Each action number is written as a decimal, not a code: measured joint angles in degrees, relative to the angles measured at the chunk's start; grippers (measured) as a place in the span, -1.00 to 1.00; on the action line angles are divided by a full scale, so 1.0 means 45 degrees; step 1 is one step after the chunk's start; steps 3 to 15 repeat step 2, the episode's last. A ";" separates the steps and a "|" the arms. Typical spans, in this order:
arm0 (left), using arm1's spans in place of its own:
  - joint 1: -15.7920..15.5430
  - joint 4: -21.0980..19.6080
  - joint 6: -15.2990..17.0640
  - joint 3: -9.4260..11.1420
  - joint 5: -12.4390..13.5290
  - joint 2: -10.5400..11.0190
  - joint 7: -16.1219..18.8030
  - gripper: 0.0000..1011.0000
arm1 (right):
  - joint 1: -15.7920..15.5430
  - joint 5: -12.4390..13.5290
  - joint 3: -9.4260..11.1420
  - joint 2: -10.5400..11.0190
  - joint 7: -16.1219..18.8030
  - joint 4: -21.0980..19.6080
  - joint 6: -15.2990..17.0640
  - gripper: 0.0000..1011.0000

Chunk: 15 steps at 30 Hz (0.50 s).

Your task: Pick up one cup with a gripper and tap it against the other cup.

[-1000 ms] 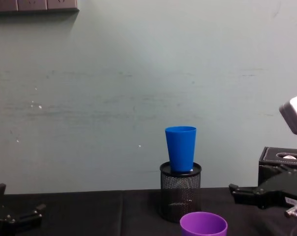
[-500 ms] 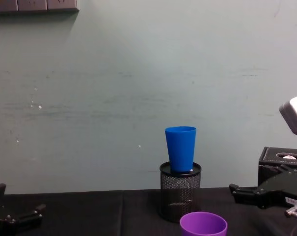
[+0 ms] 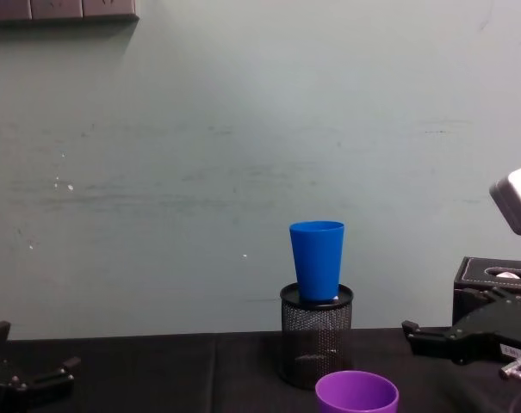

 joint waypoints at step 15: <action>0.0000 0.0000 -0.0001 0.0000 0.0001 0.0000 0.0000 1.00 | -0.0002 -0.0002 0.0000 0.0000 -0.0002 -0.0003 -0.0002 0.98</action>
